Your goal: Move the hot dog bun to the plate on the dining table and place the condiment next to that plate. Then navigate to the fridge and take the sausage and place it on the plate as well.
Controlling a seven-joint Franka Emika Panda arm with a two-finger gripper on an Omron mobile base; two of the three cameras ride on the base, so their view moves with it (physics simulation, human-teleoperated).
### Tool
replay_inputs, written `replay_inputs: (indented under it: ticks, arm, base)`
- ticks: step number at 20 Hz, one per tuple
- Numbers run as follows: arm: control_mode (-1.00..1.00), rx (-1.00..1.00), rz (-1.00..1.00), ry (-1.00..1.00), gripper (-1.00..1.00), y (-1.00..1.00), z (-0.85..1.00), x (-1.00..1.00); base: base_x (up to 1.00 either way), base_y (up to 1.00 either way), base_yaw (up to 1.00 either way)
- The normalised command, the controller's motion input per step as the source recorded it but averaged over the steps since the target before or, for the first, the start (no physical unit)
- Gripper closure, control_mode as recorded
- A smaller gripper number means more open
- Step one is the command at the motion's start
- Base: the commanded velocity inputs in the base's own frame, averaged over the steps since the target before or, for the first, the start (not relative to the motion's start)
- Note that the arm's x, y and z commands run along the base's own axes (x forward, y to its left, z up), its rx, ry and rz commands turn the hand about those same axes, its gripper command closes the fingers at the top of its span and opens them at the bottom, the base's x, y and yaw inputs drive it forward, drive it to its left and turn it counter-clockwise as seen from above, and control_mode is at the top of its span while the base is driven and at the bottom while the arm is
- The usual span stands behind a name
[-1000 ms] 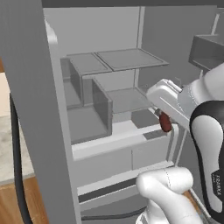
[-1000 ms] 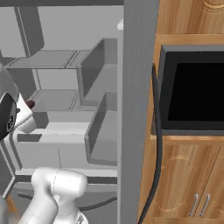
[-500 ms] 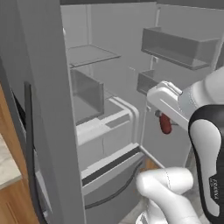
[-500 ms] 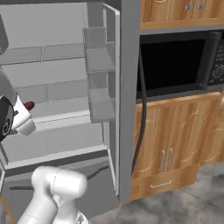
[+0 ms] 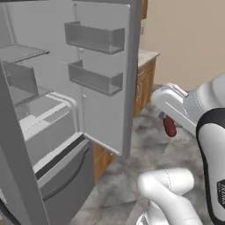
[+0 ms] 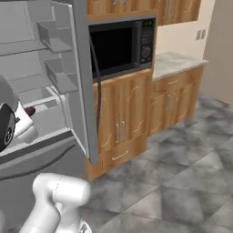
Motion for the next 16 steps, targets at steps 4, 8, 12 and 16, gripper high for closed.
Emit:
replay_inputs:
  ticks: [4, 8, 12, 16]
  arm:
    - [1.00, 0.00, 0.00, 0.00, 1.00, 0.00, 0.00, 0.00]
    - [1.00, 0.00, 0.00, 0.00, 1.00, 0.00, 0.00, 0.00]
    - [1.00, 0.00, 0.00, 0.00, 1.00, 0.00, 0.00, 0.00]
    - [1.00, 0.00, 0.00, 0.00, 1.00, 0.00, 0.00, 0.00]
  base:
    - [-0.45, 0.07, -0.90]
    - [-0.42, 0.06, -0.91]
    - [-0.37, 0.03, -0.92]
    - [-0.05, -0.01, -0.91]
